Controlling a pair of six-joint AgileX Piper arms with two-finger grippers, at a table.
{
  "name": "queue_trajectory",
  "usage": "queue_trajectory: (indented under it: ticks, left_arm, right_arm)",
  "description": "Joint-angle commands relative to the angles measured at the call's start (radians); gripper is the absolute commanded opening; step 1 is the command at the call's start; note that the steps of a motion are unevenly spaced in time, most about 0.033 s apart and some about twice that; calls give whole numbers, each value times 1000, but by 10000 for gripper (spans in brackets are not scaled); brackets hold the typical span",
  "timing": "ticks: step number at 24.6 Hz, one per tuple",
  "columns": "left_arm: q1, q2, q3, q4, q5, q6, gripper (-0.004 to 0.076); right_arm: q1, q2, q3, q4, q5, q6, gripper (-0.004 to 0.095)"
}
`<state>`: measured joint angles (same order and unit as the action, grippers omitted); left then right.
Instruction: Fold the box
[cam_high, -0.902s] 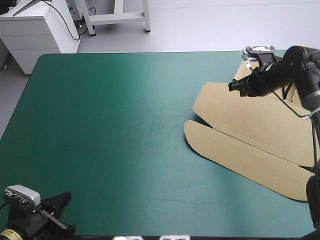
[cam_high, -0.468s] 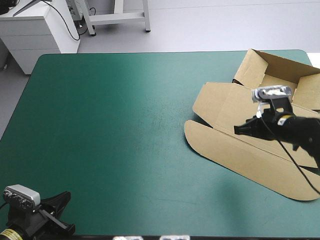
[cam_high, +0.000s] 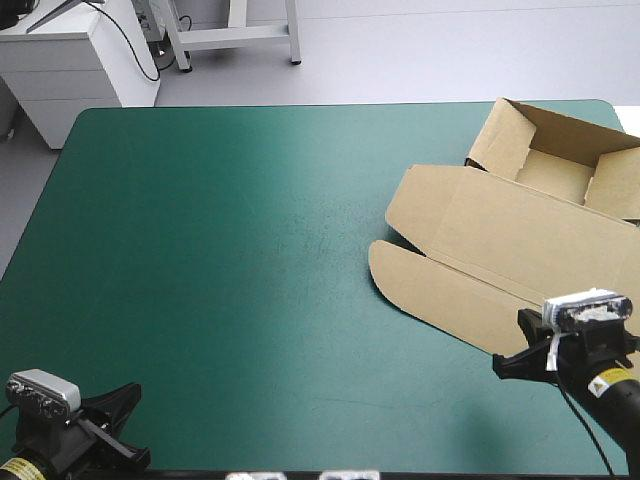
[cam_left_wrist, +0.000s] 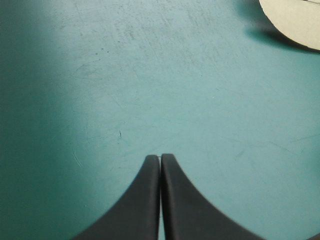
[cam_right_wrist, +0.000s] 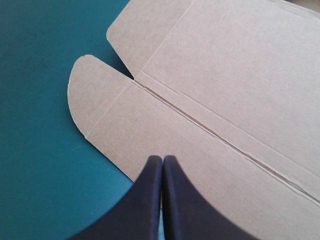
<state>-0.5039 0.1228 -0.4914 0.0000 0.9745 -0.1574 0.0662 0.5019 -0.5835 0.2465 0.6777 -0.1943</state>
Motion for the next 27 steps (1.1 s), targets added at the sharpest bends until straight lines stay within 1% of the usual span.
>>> queue_trajectory:
  ticks: [1,6,12,13,16,18,20,27]
  left_arm:
    - [-5,17,-23,6,-70,-2,-8]
    - [-5,17,-23,6,-70,-2,-8]
    - [-5,17,-23,6,-70,4,-8]
    - [-5,17,-23,6,-70,4,-8]
    - [-5,17,-23,6,-70,41,-8]
    - [-5,17,-23,6,-70,41,-8]
    - [-5,17,-23,0,-70,48,-8]
    - [-5,17,-23,0,-74,59,-8]
  right_arm:
    - [2,-110,34,3,-95,-10,-18]
    - [2,-278,84,3,-70,-10,-18]
    - [2,-394,85,-10,24,-10,-18]
    - [2,-406,85,-14,58,-10,-19]
    - [2,-407,85,-40,124,-10,-19]
    - [2,-407,85,-83,138,-10,-18]
    - [2,-407,85,-103,146,0,-18]
    - [2,-410,85,-103,148,0,-18]
